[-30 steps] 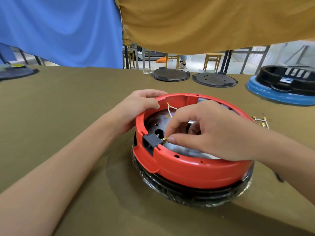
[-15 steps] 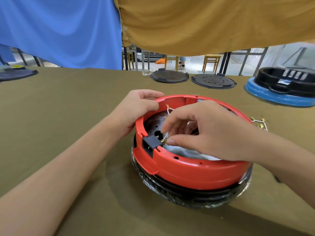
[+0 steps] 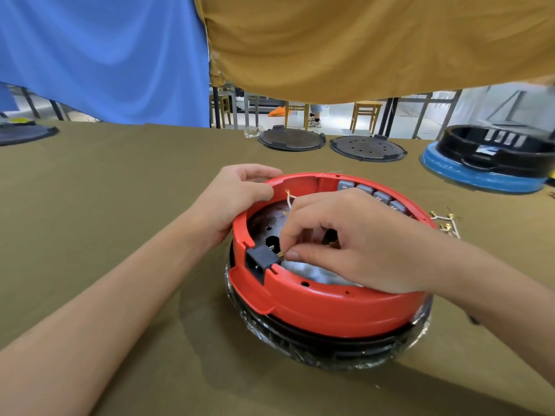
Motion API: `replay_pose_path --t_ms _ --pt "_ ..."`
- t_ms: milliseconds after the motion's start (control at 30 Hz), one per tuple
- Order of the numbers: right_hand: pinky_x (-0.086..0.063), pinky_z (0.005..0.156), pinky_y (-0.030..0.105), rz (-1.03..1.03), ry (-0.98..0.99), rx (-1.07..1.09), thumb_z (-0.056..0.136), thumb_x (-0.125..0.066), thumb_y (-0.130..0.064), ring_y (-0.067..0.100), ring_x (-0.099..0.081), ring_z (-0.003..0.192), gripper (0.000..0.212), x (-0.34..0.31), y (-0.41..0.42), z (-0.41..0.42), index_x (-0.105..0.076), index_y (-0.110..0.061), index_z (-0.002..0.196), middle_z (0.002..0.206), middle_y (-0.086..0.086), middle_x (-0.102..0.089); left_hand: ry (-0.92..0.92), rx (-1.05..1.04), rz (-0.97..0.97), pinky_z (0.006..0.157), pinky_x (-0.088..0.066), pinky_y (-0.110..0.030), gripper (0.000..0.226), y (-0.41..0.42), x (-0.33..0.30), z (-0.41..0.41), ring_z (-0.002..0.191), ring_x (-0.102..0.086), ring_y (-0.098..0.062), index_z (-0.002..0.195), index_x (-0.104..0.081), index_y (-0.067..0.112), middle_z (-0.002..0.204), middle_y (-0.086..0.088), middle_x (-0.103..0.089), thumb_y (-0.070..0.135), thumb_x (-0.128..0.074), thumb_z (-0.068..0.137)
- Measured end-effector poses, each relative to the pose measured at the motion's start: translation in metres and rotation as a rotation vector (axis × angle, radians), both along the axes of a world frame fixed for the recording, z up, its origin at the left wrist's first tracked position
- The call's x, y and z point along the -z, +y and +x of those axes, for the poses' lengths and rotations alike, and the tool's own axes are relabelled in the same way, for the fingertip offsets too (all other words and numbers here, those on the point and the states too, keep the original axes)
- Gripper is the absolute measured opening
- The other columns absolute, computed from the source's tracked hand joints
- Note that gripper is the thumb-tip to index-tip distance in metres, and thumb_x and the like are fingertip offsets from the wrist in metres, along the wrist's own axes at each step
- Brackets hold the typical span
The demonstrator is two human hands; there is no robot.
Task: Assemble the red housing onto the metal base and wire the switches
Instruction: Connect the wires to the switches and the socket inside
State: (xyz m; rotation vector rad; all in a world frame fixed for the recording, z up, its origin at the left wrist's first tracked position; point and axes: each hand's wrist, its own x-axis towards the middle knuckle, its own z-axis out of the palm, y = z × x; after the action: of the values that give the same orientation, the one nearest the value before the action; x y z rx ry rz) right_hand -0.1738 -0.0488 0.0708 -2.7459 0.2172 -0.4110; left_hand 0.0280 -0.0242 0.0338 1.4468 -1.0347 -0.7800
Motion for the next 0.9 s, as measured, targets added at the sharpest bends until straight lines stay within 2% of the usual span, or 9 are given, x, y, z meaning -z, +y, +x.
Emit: replay_pose_path --t_ms 200,333,433,500,567,633,733,833,900 --pt "-0.046 0.075 0.014 0.069 -0.065 0.108 0.088 -0.073 -0.027 -0.001 -0.061 0.081 0.008 0.000 -0.006 -0.005 -0.075 -0.022 0.092 0.084 -0.018 -0.067 0.052 0.021 0.007 0.072 -0.058 -0.025 0.037 0.002 -0.001 -0.001 0.076 -0.071 -0.016 0.111 -0.069 0.010 0.104 -0.009 -0.075 -0.012 -0.053 0.086" --pt "-0.053 0.074 0.022 0.178 -0.206 0.256 0.090 -0.070 -0.024 0.003 -0.066 0.078 0.007 -0.014 -0.029 -0.024 -0.077 -0.023 0.089 0.082 -0.013 -0.073 0.092 0.039 0.021 0.082 -0.057 -0.033 0.039 0.004 -0.001 -0.001 0.083 -0.070 -0.021 0.113 -0.069 0.013 0.109 -0.009 -0.074 -0.011 -0.053 0.087" --pt "-0.057 0.070 0.034 0.242 -0.329 0.474 0.091 -0.067 -0.026 0.018 -0.068 0.073 0.010 -0.016 -0.064 -0.052 -0.076 -0.023 0.087 0.076 -0.004 -0.073 0.124 0.081 -0.020 0.082 -0.057 -0.028 0.046 0.005 0.000 -0.001 0.091 -0.071 -0.018 0.116 -0.067 0.013 0.113 -0.004 -0.073 -0.015 -0.048 0.085" --pt "-0.057 0.064 0.035 0.222 -0.347 0.692 0.092 -0.066 -0.026 0.021 -0.067 0.073 0.011 -0.007 -0.094 -0.078 -0.075 -0.020 0.089 0.074 -0.001 -0.071 0.121 0.097 -0.063 0.085 -0.057 -0.023 0.054 0.005 0.000 -0.002 0.102 -0.070 -0.015 0.119 -0.066 0.012 0.119 -0.001 -0.071 -0.021 -0.043 0.083" --pt "-0.049 0.064 0.028 0.190 -0.240 0.889 0.092 -0.066 -0.021 0.014 -0.064 0.072 0.010 0.007 -0.119 -0.103 -0.075 -0.016 0.094 0.076 -0.004 -0.068 0.113 0.097 -0.102 0.089 -0.055 -0.021 0.059 0.005 -0.001 -0.003 0.109 -0.067 -0.014 0.120 -0.065 0.010 0.122 -0.001 -0.070 -0.025 -0.040 0.080" --pt "-0.047 0.068 0.029 0.180 -0.070 0.997 0.089 -0.068 -0.018 0.009 -0.060 0.072 0.008 0.020 -0.135 -0.119 -0.076 -0.016 0.091 0.076 -0.007 -0.067 0.113 0.093 -0.126 0.091 -0.054 -0.022 0.060 0.006 -0.001 -0.005 0.110 -0.067 -0.014 0.121 -0.064 0.007 0.123 -0.003 -0.069 -0.027 -0.039 0.079" --pt "-0.051 0.065 0.030 0.197 0.091 1.043 0.084 -0.074 -0.023 0.012 -0.062 0.071 0.007 0.028 -0.143 -0.122 -0.072 -0.022 0.077 0.075 -0.004 -0.069 0.108 0.068 -0.144 0.096 -0.052 -0.027 0.058 0.006 -0.001 -0.008 0.112 -0.066 -0.016 0.121 -0.064 0.005 0.123 -0.004 -0.070 -0.027 -0.039 0.079" --pt "-0.052 0.065 0.028 0.155 0.219 1.073 0.080 -0.078 -0.030 0.012 -0.062 0.077 0.012 0.030 -0.143 -0.118 -0.070 -0.023 0.077 0.082 -0.003 -0.069 0.083 0.044 -0.142 0.101 -0.048 -0.033 0.057 0.007 0.001 -0.012 0.115 -0.065 -0.019 0.120 -0.064 0.005 0.121 -0.004 -0.070 -0.026 -0.040 0.079" --pt "-0.046 0.060 0.024 0.139 0.237 1.067 0.079 -0.080 -0.031 0.009 -0.059 0.077 0.015 0.032 -0.143 -0.118 -0.067 -0.025 0.076 0.084 -0.004 -0.068 0.079 0.038 -0.133 0.101 -0.047 -0.035 0.056 0.008 0.001 -0.014 0.114 -0.065 -0.020 0.118 -0.065 0.006 0.119 -0.003 -0.071 -0.025 -0.040 0.080"
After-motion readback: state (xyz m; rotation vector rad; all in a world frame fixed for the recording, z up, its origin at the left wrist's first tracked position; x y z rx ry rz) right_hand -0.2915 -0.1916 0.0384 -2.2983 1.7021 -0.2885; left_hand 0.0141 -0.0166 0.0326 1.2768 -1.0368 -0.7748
